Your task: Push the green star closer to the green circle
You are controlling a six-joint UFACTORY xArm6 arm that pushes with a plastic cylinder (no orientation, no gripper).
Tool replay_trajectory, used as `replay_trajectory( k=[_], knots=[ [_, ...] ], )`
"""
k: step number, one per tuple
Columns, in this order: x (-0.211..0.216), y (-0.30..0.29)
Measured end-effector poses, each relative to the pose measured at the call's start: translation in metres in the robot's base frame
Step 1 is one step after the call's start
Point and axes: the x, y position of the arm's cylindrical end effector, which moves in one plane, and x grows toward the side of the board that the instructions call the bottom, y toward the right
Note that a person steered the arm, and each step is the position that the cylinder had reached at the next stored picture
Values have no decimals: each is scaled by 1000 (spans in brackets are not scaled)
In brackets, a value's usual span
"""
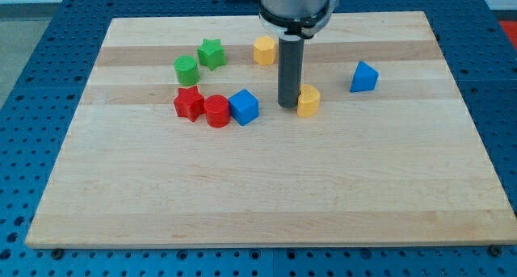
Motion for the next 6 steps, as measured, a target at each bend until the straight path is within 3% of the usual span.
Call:
replay_trajectory(
  k=[4, 6],
  knots=[
    [0, 79],
    [-4, 81]
  ],
)
